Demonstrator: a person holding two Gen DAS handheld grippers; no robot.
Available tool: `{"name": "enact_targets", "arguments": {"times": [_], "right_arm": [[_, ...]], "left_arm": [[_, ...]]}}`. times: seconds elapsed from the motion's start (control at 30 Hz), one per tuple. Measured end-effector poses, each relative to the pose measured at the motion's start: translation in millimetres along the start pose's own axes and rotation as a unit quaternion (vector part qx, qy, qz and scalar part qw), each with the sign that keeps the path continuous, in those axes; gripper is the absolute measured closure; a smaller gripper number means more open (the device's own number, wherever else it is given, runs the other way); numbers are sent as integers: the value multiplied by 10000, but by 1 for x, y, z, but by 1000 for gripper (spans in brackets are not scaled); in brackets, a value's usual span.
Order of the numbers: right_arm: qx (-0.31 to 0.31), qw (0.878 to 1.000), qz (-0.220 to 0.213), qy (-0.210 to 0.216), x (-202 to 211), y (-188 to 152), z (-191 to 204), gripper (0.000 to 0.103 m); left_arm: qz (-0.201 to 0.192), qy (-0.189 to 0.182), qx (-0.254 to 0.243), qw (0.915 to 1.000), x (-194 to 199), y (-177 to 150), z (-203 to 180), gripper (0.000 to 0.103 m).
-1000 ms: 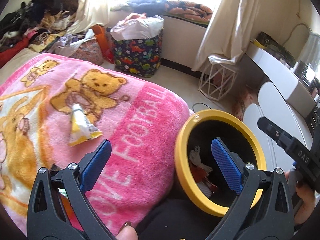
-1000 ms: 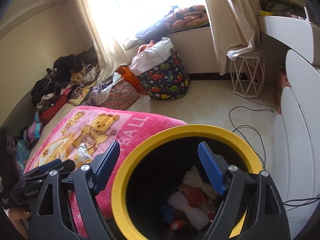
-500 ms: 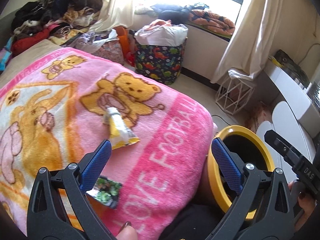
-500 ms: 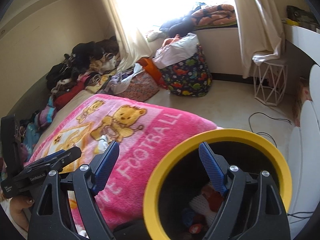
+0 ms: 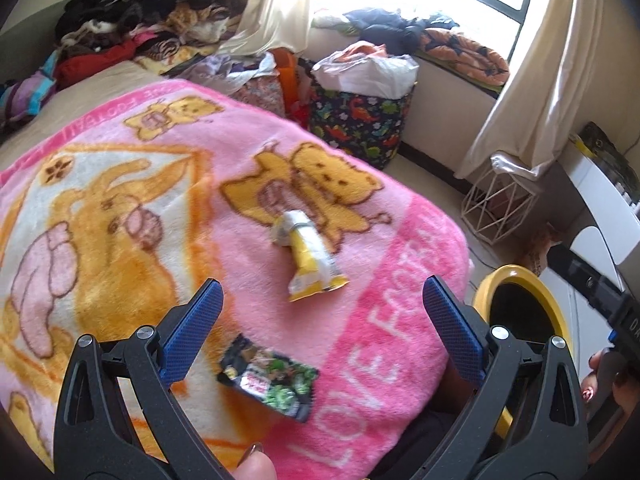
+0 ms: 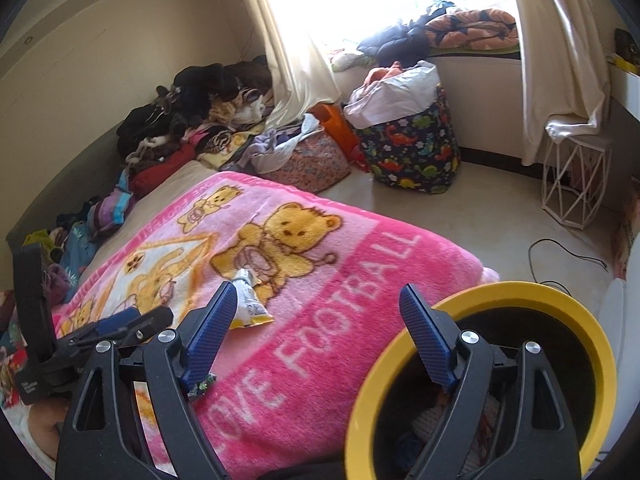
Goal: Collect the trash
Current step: 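Move both open tools back from the bin over the remaining packets, then grasp the green-black snack wrapper with the left tool while the right tool grasps the yellow-white packet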
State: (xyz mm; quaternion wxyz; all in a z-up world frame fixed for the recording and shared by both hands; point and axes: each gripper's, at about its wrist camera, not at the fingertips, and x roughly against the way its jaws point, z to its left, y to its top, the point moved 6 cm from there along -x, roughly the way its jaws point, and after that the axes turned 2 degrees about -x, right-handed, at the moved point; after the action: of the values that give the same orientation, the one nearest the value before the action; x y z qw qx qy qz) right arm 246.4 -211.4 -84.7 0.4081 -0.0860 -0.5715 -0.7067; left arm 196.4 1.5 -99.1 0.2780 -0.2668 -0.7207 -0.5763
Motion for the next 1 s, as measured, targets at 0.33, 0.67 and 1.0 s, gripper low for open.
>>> {"name": "enact_targets", "arguments": {"times": [0.33,0.67,1.0], "right_arm": [[262,9980,496,295,-52,2,31,22],[433,9895,1225,627,-122,-11,62,22],[485,9775,1862,859,-183,-33,86,22]], "left_arm": [[683,159,455,9965,-27,-31,43,11],[1192,-93,823,9894,-48,-59,54,21],[1363,-42,859,9869,-58,-79,50,37]]}}
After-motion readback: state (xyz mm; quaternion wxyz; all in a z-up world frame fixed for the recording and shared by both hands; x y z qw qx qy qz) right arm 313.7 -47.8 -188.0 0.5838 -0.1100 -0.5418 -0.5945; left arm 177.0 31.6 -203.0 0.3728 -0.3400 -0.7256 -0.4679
